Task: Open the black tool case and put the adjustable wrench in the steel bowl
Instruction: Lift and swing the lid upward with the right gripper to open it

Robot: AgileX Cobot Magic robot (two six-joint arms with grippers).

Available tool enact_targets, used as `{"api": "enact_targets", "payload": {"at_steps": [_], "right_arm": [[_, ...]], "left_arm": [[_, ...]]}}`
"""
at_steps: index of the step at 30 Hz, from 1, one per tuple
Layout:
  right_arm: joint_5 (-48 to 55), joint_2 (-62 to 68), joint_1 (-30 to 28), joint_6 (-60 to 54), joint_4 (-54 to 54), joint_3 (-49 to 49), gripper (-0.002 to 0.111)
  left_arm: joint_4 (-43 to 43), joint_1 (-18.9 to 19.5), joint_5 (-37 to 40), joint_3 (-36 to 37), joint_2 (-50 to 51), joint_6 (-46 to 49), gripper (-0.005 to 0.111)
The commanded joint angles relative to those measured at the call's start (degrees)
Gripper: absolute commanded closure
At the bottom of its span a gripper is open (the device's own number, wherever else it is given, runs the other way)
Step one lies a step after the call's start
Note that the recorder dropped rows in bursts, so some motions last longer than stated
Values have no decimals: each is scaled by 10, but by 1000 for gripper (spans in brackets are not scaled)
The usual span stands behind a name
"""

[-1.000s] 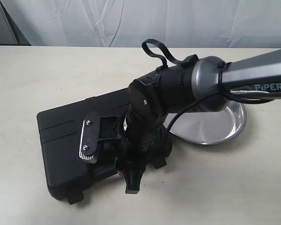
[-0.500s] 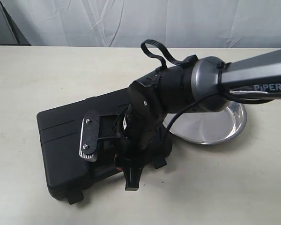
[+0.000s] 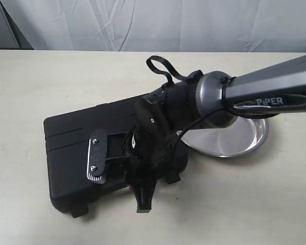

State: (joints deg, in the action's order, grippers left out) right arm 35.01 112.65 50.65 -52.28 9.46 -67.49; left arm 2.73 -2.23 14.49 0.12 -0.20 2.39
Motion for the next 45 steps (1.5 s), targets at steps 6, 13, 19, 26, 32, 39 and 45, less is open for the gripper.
{"api": "enact_targets", "payload": {"at_steps": [6,13,19,26,32,39,45], "right_arm": [[88,-5,-2,9,66,-71,109],[143,-61,-2,9,25,-126,109],[71,-107,-2,11,-100,-164,109],[-68,-107,-3,20,-196,-170,109],[-160,-95,-19,20,-202,-170,109],[-243,-61,-55,20,-205,-170,109],[-304,-48,-76,20,-204,-170,109]], "left_arm": [[-1,-2,-8,-1,2,-2,106],[-1,-2,-8,-1,2,-2,106],[-1,-2,-8,-1,2,-2,106],[-1,-2,-8,-1,2,-2,106],[-1,-2,-8,-1,2,-2,106],[-1,-2,-8,-1,2,-2,106],[-1,-2,-8,-1,2,-2,106]]}}
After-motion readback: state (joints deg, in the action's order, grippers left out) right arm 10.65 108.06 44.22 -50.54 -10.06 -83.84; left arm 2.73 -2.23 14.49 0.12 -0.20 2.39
